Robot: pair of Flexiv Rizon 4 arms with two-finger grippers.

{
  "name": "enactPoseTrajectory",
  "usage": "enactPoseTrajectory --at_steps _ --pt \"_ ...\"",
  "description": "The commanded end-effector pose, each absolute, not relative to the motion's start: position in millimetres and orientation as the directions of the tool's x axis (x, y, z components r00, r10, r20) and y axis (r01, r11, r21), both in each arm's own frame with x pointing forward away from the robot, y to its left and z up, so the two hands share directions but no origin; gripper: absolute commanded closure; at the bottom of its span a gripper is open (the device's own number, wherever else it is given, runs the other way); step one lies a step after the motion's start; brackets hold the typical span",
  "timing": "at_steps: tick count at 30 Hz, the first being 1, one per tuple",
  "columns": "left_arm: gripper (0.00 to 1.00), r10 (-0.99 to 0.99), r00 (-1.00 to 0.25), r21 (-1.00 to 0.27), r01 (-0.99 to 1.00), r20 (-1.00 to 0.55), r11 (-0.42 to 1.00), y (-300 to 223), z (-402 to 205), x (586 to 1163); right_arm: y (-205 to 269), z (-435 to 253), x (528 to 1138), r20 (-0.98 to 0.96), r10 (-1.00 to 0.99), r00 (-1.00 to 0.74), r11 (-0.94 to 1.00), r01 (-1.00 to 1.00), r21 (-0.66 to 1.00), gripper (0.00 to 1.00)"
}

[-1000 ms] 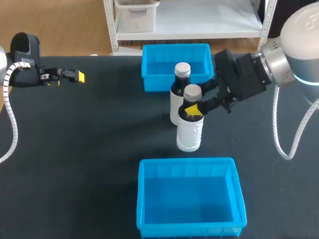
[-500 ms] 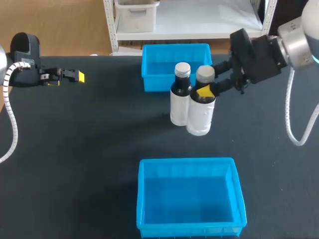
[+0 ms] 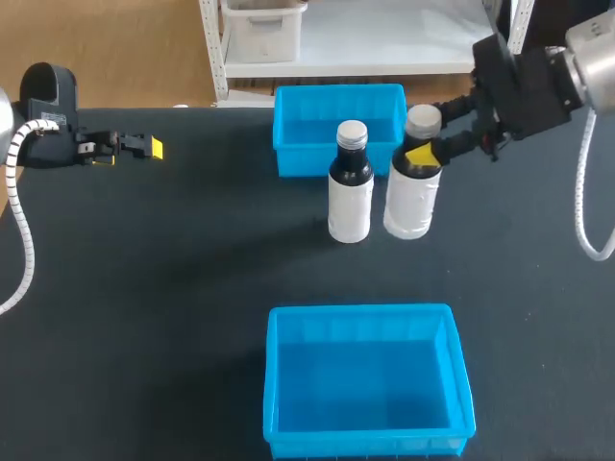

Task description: Pick up the bottle, and place it in the far bin if it is heavy, or in the near bin if it is light.

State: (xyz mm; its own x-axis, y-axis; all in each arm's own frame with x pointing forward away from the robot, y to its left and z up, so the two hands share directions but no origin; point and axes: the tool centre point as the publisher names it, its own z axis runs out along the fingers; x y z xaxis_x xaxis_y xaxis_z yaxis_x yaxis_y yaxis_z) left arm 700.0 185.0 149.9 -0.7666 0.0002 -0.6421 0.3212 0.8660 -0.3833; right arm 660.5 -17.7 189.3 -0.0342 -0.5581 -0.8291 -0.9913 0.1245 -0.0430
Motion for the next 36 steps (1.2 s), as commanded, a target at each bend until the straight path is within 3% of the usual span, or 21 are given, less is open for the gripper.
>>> enactPoseTrajectory --at_steps 1,22,36 --pt "0.0 0.0 -0.767 -0.383 0.321 -0.642 0.866 185.0 149.9 700.0 -33.0 195.1 664.1 -0.828 -0.56 -0.027 0.118 -0.992 -0.048 1.0" --pt "0.0 0.0 -0.767 -0.383 0.321 -0.642 0.866 185.0 149.9 700.0 -86.0 189.4 685.2 -0.822 -0.568 -0.049 0.124 -0.992 -0.026 1.0" --pt "0.0 0.0 -0.767 -0.383 0.321 -0.642 0.866 185.0 149.9 700.0 -92.5 187.8 688.1 -0.829 -0.556 -0.061 0.136 -0.99 -0.019 1.0"
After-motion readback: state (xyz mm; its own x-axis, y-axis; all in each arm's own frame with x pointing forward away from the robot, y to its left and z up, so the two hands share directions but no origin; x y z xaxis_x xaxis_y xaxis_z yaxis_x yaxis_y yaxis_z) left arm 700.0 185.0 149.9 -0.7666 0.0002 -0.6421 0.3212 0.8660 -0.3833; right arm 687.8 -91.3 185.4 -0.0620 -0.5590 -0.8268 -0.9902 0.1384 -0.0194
